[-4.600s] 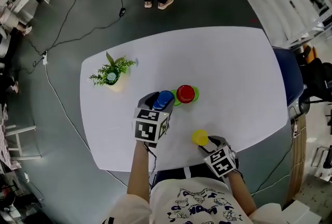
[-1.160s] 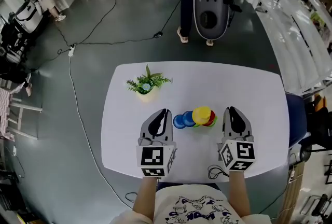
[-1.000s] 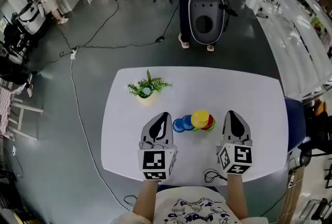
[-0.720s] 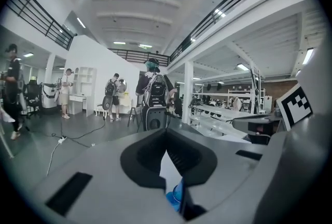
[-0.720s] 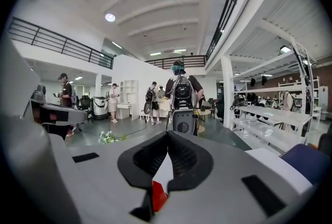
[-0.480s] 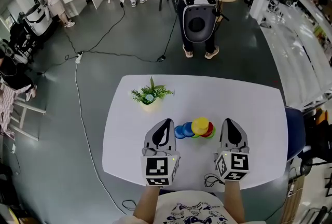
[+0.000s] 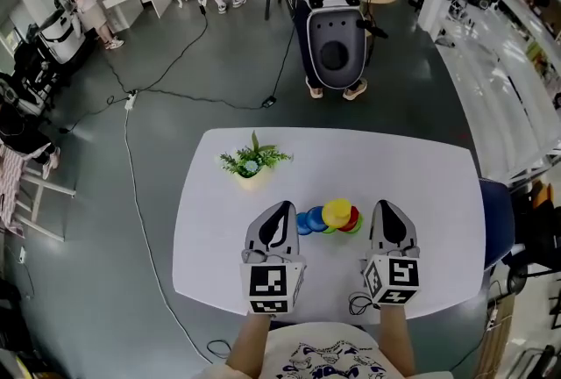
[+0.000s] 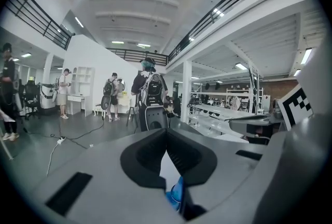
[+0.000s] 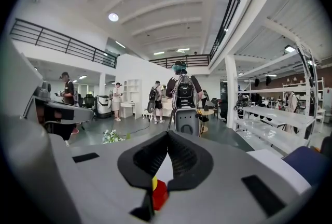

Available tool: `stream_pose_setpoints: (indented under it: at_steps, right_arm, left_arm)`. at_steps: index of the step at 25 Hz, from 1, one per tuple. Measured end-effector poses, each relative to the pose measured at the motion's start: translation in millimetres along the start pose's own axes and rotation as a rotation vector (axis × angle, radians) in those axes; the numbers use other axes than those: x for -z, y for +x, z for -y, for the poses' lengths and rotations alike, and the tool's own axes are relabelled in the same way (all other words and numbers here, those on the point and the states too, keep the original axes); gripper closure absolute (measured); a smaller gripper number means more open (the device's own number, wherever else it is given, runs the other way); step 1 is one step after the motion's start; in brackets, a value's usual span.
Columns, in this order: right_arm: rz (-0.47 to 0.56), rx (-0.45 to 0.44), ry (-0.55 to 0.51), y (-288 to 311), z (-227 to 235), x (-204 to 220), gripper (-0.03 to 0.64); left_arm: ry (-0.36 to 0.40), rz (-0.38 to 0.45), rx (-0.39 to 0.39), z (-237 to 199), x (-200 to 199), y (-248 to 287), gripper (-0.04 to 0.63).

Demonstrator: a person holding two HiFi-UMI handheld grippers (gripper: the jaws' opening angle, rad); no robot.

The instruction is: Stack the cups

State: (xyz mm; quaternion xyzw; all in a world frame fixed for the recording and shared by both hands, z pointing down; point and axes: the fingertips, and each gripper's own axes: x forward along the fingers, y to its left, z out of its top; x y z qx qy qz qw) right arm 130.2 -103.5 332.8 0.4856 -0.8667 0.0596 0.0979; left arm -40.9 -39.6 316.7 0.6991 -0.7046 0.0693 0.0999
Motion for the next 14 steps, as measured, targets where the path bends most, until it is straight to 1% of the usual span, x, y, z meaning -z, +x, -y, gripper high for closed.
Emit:
stream_pose_setpoints:
  at_steps: [4, 10, 14]
  right_arm:
    - [0.003, 0.006, -0.002, -5.9, 3.1, 4.1, 0.606]
    - [0.012, 0.006, -0.002, -4.8, 1.9, -8.8, 0.606]
    - [0.014, 0.01, -0.001, -3.0, -0.1, -11.9, 0.606]
  left_arm:
    - [-0.004, 0.007, -0.003, 2.8, 4.5, -4.1, 0.58]
    - [0.004, 0.011, -0.009, -0.4, -7.4, -4.0, 0.58]
    - [0.007, 0.005, -0.009, -3.5, -8.6, -3.2, 0.58]
